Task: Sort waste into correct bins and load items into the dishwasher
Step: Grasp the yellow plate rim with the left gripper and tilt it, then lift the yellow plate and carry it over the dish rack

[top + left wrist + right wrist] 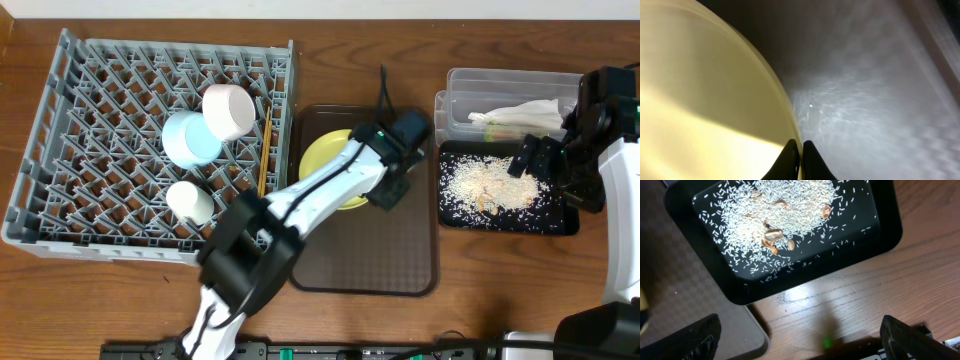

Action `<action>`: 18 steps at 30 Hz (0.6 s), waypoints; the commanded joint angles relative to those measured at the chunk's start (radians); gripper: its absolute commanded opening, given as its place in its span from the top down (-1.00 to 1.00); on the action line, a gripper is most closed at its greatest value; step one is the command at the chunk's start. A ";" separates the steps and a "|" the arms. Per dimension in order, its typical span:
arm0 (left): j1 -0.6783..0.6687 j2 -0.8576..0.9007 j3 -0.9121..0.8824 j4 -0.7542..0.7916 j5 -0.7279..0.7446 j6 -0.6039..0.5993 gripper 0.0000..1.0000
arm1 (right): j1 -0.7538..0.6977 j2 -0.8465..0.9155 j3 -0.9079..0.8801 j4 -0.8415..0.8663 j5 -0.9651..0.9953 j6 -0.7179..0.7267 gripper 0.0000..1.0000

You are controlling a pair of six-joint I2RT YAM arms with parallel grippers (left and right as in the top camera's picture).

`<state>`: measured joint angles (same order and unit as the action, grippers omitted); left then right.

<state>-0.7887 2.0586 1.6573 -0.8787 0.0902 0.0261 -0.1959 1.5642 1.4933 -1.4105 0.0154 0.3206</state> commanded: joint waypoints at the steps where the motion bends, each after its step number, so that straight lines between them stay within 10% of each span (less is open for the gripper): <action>1: 0.002 -0.127 0.014 -0.003 0.003 -0.005 0.85 | -0.008 -0.003 0.017 -0.001 -0.002 -0.015 -0.99; 18: 0.275 -0.485 0.014 0.020 0.167 -0.098 0.85 | -0.008 -0.003 0.017 -0.004 -0.002 -0.015 -0.98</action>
<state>-0.5747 1.6138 1.6577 -0.8646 0.1467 -0.0448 -0.1959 1.5642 1.4933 -1.4136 0.0154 0.3206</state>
